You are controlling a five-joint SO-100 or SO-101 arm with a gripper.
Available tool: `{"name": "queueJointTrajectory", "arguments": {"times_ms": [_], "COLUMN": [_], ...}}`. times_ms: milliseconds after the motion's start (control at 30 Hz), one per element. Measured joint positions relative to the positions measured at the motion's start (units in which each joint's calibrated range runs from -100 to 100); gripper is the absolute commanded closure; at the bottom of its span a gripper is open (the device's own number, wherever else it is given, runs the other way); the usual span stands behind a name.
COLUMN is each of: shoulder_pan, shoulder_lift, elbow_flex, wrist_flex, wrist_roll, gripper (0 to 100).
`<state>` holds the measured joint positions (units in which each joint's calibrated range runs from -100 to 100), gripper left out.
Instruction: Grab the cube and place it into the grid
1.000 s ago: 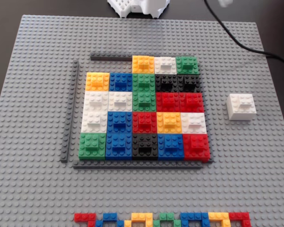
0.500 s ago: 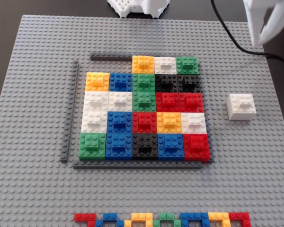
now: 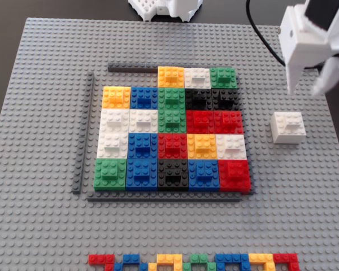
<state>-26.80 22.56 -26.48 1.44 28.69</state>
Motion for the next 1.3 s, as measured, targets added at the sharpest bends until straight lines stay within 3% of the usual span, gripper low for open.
{"name": "queueJointTrajectory", "arguments": {"times_ms": [1300], "shoulder_pan": [1.5], "shoulder_lift": [9.4], "elbow_flex": [0.0], "wrist_flex": [-3.7], "wrist_roll": [0.6], "gripper": [69]}}
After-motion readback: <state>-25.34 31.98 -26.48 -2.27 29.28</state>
